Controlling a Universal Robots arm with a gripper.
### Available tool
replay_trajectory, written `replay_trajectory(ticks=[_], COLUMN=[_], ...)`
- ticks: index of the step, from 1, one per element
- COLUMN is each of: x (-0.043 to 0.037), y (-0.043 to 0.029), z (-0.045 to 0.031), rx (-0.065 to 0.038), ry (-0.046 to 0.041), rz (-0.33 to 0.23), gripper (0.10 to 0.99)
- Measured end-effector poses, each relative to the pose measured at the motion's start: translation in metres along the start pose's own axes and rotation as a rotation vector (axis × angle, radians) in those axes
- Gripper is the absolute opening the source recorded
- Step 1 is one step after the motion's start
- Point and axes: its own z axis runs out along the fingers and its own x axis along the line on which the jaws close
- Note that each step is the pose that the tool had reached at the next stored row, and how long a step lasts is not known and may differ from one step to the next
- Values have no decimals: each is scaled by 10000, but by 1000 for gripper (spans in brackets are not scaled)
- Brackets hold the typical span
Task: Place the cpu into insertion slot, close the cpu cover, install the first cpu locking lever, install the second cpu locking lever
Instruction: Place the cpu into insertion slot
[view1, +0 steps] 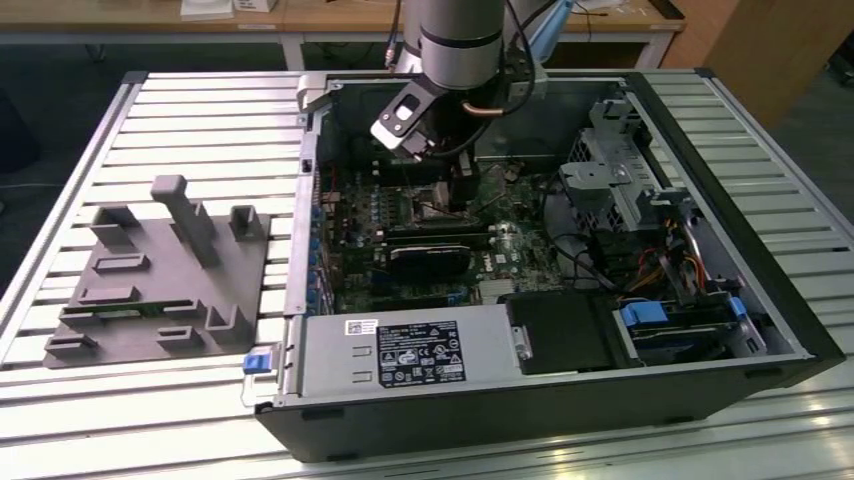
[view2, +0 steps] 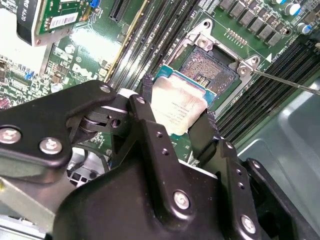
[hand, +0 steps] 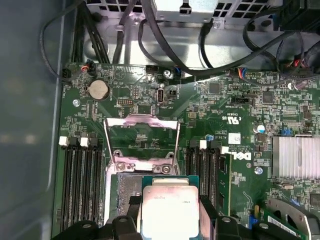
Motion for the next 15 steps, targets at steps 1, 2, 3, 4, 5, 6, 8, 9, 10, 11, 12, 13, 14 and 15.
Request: replay_trajectory(ticks=[1,2,3,4,5,6,8,9,10,11,12,13,14,15], x=[4,10,18,28,37,45,60,69,78,87,96,103,110,116], y=[0,0,0,0,-1,-1,-2,-2,-4,-5,-6,-8,-11,-15], z=[2,5,9,13,17,22,30,35,41,48,56,65,74,83], rx=[1,0,0,0,1,0,-5,-12,-23,-40,-60,-85,-120,-157], ry=[-3,-4,-4,-5,-5,-5,-5,-5,-5,-5,-6,-5,-5,-7], rz=[13,20,21,22,22,21,21,21,21,21,21,21,22,22], gripper=[537,537,537,537,537,537,537,537,537,537,537,537,537,537])
